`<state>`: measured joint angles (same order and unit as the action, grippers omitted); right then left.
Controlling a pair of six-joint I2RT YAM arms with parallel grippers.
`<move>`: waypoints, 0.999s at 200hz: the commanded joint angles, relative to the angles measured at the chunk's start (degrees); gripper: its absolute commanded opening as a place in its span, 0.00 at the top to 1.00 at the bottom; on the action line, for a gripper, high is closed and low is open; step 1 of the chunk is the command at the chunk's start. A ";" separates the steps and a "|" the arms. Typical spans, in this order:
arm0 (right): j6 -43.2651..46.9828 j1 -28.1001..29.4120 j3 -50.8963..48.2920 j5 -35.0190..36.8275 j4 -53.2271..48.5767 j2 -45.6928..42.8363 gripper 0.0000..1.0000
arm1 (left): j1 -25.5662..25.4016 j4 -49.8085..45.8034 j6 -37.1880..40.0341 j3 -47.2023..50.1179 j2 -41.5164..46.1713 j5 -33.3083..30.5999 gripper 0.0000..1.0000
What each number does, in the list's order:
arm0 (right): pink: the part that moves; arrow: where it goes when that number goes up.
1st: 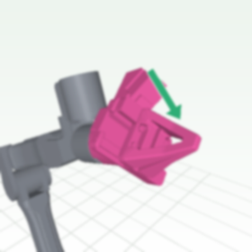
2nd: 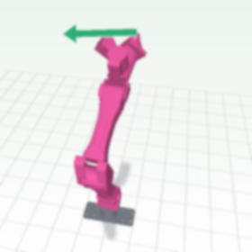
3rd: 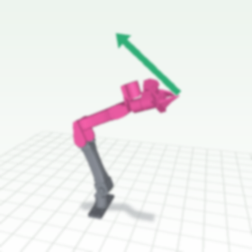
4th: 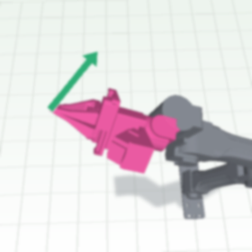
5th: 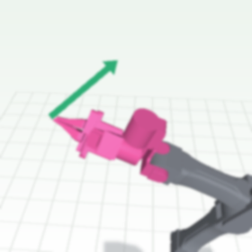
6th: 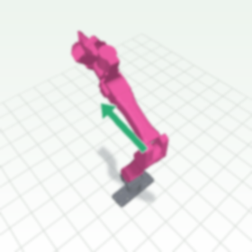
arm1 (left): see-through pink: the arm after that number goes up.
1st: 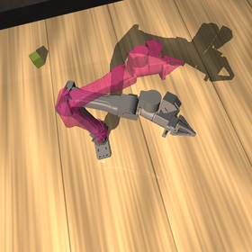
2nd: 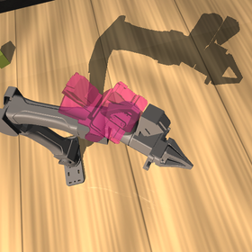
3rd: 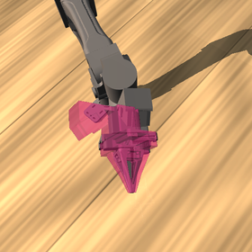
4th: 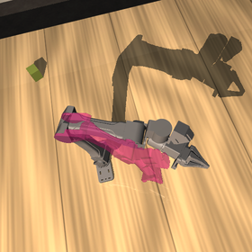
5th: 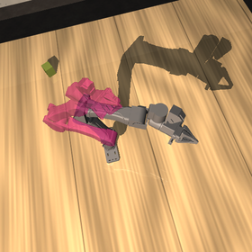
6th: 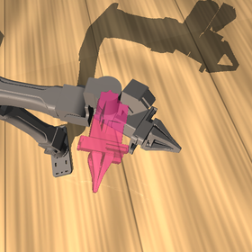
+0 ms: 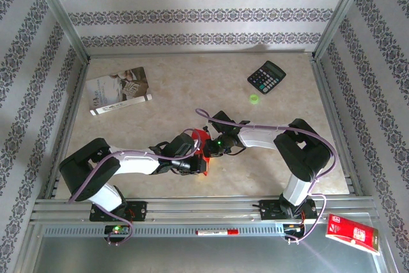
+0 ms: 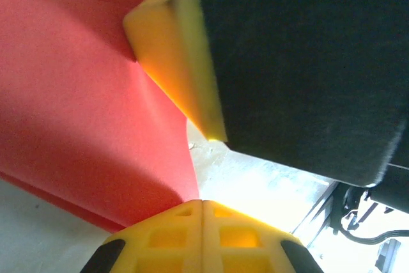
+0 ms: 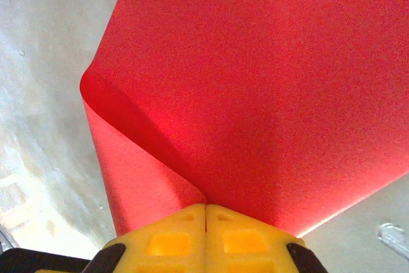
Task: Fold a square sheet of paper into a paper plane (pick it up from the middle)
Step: Third fold the triangle at the center of the table.
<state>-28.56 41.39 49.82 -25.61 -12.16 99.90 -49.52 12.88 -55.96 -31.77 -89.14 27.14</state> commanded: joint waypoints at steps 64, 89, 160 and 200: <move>-0.18 0.86 -1.93 3.37 -4.16 2.82 0.95 | -0.67 -2.16 1.97 1.60 -0.29 0.73 1.00; -0.11 0.92 -1.84 3.38 -4.27 2.87 0.95 | -0.69 -3.08 2.56 2.10 -0.33 0.86 1.00; 0.45 0.93 -1.83 3.82 -5.13 3.30 0.95 | -0.89 -3.72 3.46 3.73 0.48 3.12 1.00; 0.86 0.89 -1.70 3.98 -5.75 3.20 0.95 | -1.37 -7.82 5.27 3.04 3.65 5.15 0.99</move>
<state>-28.49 41.52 49.84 -25.61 -12.38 99.90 -49.54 11.60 -53.25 -29.10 -87.68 28.51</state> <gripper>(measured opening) 0.056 0.044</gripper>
